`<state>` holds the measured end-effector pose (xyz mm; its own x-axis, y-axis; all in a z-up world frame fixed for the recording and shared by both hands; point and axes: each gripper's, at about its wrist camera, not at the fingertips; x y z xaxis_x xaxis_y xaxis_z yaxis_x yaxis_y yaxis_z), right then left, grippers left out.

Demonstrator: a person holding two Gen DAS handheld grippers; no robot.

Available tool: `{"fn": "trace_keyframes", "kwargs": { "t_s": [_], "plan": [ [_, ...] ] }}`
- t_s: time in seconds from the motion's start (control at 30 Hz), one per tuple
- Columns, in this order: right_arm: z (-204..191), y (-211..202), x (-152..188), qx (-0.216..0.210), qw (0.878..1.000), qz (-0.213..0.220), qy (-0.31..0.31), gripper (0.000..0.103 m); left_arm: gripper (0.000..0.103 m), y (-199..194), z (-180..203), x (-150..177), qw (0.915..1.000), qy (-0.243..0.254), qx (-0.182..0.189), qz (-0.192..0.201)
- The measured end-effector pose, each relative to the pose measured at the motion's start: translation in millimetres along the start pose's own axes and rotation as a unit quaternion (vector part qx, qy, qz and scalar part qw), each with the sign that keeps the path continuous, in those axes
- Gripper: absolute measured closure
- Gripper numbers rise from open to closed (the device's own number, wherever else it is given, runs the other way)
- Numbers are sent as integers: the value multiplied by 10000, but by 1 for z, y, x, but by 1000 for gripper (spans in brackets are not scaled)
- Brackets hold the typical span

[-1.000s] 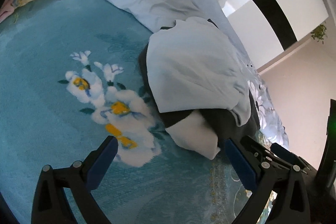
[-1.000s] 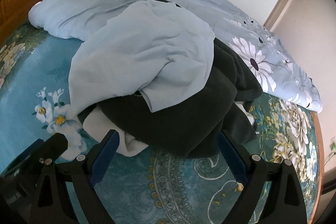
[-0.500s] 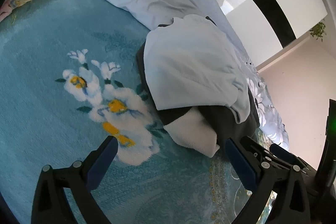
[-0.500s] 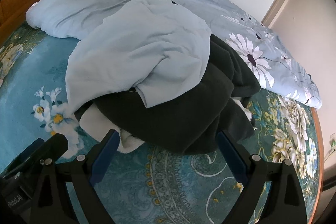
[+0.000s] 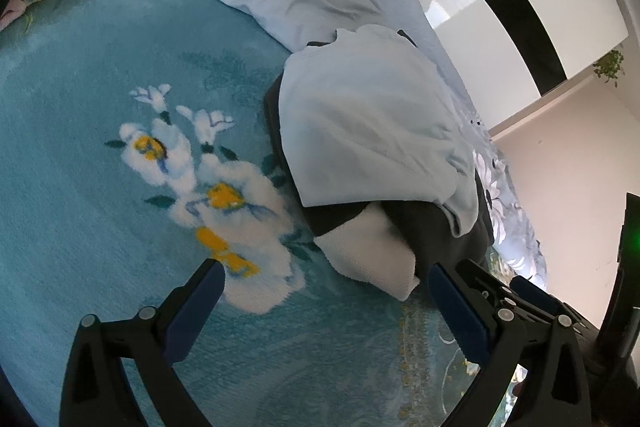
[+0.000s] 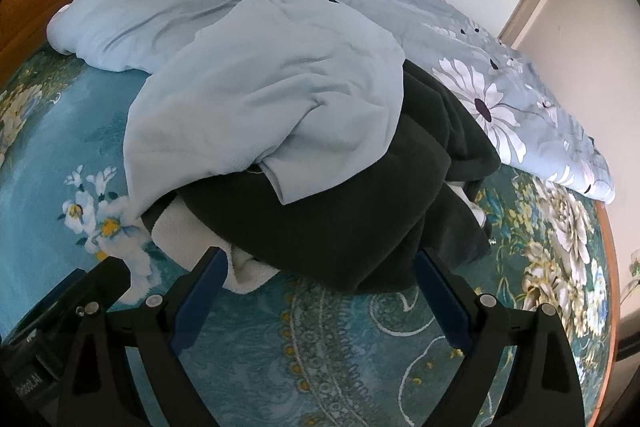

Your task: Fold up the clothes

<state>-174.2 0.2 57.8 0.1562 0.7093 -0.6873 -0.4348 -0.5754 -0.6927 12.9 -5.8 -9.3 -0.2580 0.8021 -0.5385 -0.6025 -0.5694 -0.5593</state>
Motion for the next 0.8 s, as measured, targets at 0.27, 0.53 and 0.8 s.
{"fn": "trace_keyframes", "kwargs": {
  "t_s": [0.27,0.53,0.8],
  "plan": [
    [1,-1,1,-52,10000,-66,35,9,0,0,3,2,10000,-30,-6,1],
    [-5,1,-1,116,9996,202,-188,9,0,-3,-3,1,10000,-70,-63,32],
    [-76,7,-4,-682,9659,501,-2446,9,0,-91,-60,-36,9815,-847,-897,1464]
  ]
}}
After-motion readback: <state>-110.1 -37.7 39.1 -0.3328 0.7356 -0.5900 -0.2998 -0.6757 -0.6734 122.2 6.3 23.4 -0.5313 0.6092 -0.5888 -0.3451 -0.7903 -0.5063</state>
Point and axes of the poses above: each gripper's, at about its wrist camera, not at the fingertips, and y roughly the way its jaws point, z to its right, x to its underside, and after that the axes turned 14 degrees about z, right-handed
